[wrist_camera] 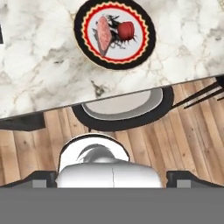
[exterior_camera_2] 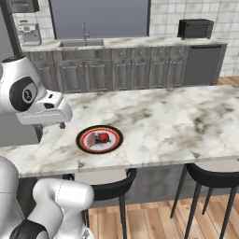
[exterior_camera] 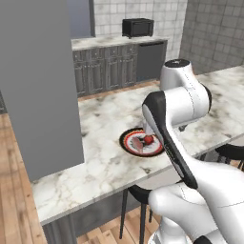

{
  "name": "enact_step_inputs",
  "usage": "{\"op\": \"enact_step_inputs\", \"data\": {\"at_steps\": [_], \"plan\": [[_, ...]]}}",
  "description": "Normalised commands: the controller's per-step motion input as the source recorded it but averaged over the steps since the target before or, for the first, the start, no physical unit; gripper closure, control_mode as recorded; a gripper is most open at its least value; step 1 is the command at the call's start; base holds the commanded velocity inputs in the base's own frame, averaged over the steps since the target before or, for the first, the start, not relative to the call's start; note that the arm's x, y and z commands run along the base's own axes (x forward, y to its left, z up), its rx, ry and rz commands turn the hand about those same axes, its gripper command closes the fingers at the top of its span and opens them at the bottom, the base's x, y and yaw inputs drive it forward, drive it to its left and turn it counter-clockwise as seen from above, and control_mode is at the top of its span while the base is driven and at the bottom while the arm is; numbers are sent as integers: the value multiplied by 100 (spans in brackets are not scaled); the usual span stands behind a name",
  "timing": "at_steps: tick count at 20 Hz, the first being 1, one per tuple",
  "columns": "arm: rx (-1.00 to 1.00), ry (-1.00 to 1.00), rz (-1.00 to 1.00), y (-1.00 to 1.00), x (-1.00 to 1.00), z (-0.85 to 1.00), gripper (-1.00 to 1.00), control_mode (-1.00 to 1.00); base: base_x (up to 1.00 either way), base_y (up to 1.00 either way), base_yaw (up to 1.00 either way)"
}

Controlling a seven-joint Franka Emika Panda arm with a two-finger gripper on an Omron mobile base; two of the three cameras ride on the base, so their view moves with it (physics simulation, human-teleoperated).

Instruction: Take the cheese, steak, and bell pepper from the fridge and place them on the plate on the dining counter to create an appetizer plate.

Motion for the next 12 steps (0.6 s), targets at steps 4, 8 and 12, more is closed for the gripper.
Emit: {"op": "enact_step_inputs", "data": {"at_steps": [4,8,12], "plan": [[3,-5,14,-48,-48,0,-100,-100,0,0,0],[5,-7,10,-56,-33,0,-100,-100,0,0,0],[1,-7,2,-15,-13,0,-100,-100,0,0,0]]}}
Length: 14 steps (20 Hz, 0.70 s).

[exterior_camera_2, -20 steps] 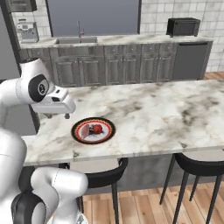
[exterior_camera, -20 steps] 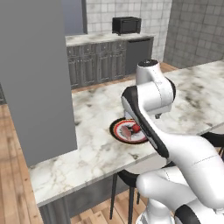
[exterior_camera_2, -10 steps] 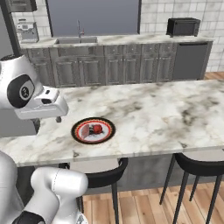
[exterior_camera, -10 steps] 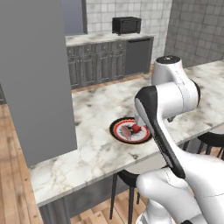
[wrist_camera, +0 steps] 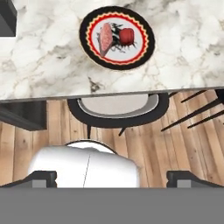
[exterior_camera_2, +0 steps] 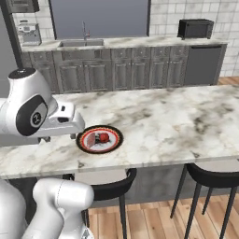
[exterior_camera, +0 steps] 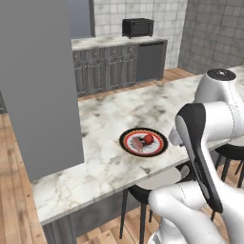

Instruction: Take the cheese, steak, and bell pepper from the fridge and place them on the plate on the dining counter to create an appetizer plate.

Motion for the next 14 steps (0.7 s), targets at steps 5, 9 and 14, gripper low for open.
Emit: {"op": "enact_step_inputs", "data": {"at_steps": [5,9,14], "plan": [[0,-12,1,0,-13,0,-100,100,-2,1,0],[0,0,0,0,0,0,-100,100,-14,18,1],[0,0,0,0,0,0,-100,100,-34,57,7]]}}
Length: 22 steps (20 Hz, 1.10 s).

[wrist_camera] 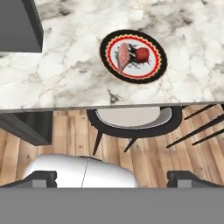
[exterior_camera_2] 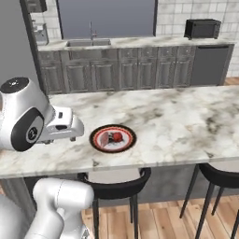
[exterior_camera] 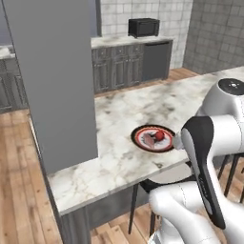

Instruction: Take the cheese, steak, and bell pepper from the fridge and place them on the plate on the dining counter to create an appetizer plate.

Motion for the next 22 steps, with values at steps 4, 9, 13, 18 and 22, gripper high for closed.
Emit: {"op": "enact_step_inputs", "data": {"at_steps": [4,9,13,18,22], "plan": [[0,0,0,0,0,0,-100,100,-21,94,9],[0,0,0,0,0,0,-100,100,-4,100,18],[0,0,0,0,0,0,-100,100,2,100,37],[0,0,0,0,0,0,-100,100,8,99,37],[0,0,0,0,0,0,-100,100,28,73,28]]}}
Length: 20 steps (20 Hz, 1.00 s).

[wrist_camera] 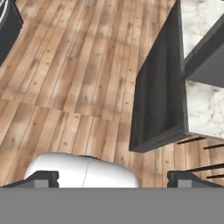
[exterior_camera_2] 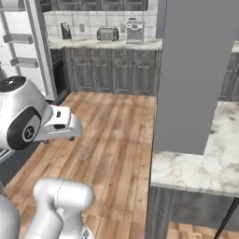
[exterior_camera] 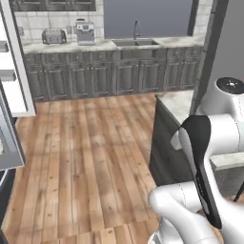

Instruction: Take the cheese, steak, and bell pepper from the fridge and place them on the plate on the dining counter to create an appetizer plate.

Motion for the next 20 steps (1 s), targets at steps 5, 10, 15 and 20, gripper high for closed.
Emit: {"op": "enact_step_inputs", "data": {"at_steps": [5,10,15,20], "plan": [[0,0,0,0,0,0,-100,100,75,27,18],[0,0,0,0,0,0,-100,100,98,2,17],[0,0,0,0,0,0,-100,100,99,0,26],[0,0,0,0,0,0,-100,100,79,9,39]]}}
